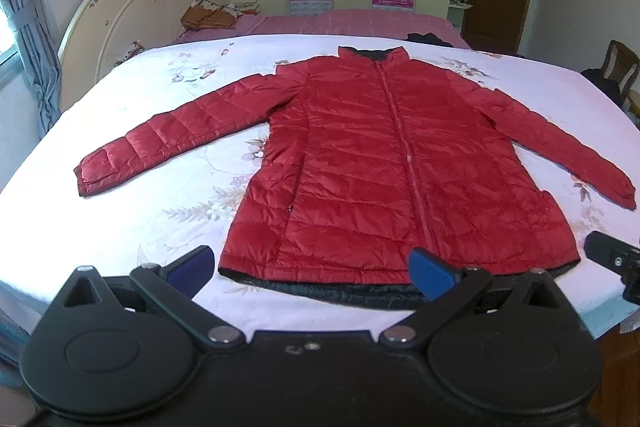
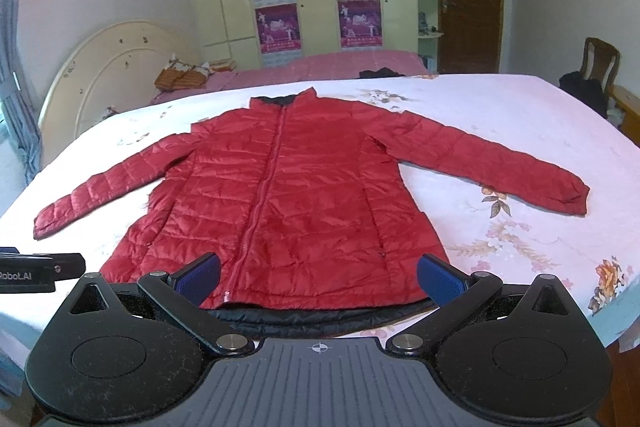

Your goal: Fold large clothes

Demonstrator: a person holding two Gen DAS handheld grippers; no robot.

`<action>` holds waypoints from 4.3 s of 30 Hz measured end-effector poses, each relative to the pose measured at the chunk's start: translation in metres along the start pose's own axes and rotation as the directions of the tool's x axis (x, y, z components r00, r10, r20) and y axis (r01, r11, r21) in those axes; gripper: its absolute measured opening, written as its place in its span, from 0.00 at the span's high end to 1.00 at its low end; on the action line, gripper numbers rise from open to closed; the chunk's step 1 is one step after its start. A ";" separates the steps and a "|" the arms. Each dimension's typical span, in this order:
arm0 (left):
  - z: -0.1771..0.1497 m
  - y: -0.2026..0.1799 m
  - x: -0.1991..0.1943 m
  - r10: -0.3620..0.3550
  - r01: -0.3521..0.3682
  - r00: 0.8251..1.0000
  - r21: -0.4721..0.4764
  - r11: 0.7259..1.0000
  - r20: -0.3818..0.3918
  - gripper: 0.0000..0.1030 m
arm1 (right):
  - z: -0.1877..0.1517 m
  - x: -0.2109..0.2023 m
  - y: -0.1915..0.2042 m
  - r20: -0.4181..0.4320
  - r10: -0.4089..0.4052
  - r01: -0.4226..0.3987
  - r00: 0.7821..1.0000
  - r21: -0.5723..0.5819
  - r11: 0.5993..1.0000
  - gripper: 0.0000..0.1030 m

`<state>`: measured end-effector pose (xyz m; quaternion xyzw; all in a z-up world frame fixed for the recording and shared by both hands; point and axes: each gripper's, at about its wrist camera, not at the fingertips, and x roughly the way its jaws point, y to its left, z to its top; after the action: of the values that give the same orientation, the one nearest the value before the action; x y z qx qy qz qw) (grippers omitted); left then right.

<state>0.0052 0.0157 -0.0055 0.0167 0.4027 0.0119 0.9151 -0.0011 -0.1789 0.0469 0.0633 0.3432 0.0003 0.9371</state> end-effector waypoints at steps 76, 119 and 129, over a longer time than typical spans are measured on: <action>0.172 -0.099 0.314 0.056 -0.055 0.993 0.016 0.998 -0.106 0.10 | 0.089 0.213 -0.356 -0.194 -0.514 0.548 0.835 0.367 0.752 0.00; 0.194 0.079 0.311 0.102 -0.106 0.994 -0.158 0.982 -0.031 0.13 | 0.200 0.399 0.053 -0.091 0.286 -0.281 0.954 0.060 0.958 0.85; 0.195 0.091 0.320 0.008 -0.013 1.000 -0.177 0.984 -0.027 0.09 | 0.173 0.439 0.106 -0.240 0.410 -0.398 0.880 0.099 0.912 0.13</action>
<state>0.3649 0.1136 -0.1060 -0.0628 0.4120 0.0527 0.9075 0.4508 -0.0750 -0.0921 0.1548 0.4404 0.1960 0.8624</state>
